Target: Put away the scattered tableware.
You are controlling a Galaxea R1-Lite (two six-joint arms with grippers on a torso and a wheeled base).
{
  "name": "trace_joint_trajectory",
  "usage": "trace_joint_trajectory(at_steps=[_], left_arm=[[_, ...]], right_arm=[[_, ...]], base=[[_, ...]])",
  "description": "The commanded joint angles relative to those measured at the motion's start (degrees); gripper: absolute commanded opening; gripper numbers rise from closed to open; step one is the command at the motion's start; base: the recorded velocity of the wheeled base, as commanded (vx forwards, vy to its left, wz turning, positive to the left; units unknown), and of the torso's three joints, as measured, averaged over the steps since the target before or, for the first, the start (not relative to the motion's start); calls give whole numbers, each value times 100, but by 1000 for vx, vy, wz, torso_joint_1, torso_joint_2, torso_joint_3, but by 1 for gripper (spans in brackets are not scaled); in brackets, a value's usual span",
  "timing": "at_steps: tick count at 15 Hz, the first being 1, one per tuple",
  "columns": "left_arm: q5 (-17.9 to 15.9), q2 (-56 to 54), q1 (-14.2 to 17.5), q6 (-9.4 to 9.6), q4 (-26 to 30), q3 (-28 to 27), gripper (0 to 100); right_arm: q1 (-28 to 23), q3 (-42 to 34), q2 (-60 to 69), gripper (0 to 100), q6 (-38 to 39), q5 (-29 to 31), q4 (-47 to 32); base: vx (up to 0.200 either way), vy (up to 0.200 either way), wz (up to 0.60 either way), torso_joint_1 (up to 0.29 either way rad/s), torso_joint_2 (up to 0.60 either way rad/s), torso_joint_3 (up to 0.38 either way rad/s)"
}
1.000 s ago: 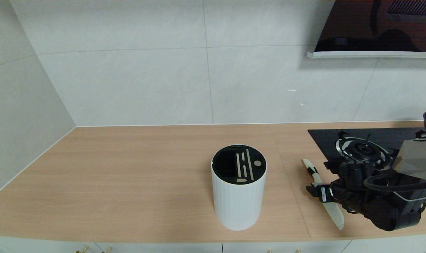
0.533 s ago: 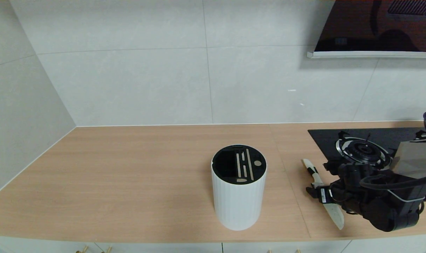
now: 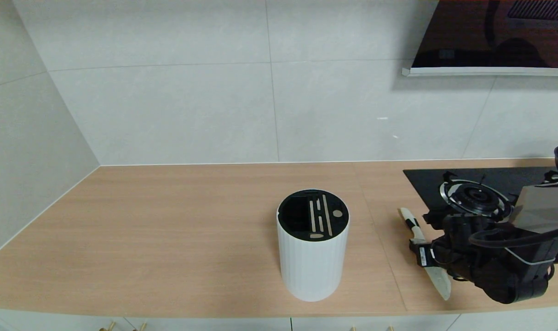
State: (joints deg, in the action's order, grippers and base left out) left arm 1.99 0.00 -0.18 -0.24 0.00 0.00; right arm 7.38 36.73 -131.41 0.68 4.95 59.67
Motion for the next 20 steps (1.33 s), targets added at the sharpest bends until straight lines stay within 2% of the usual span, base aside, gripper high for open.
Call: trace_joint_trajectory(at_steps=[1,9,16,19,20], left_arm=[[3,0,1,-2,0,0,100],[3,0,1,-2,0,0,100],[3,0,1,51,-9,0,100],[-23,0,1,60,-483,-193,100],[-58,0,1,60,-466,-272,100]], right_arm=[[1,1,11,0,2,-3,-8],[18,-70,459,0,2,138,-70],[229,-597,1953,0,-147,235,-70],[247,-667,2559,0,-174,235,-70],[247,-676,2691,0,-183,235,-87]], base=[[0,0,0,0,0,0],[0,0,0,0,0,0],[0,0,0,0,0,0],[0,0,0,0,0,0],[0,0,0,0,0,0]])
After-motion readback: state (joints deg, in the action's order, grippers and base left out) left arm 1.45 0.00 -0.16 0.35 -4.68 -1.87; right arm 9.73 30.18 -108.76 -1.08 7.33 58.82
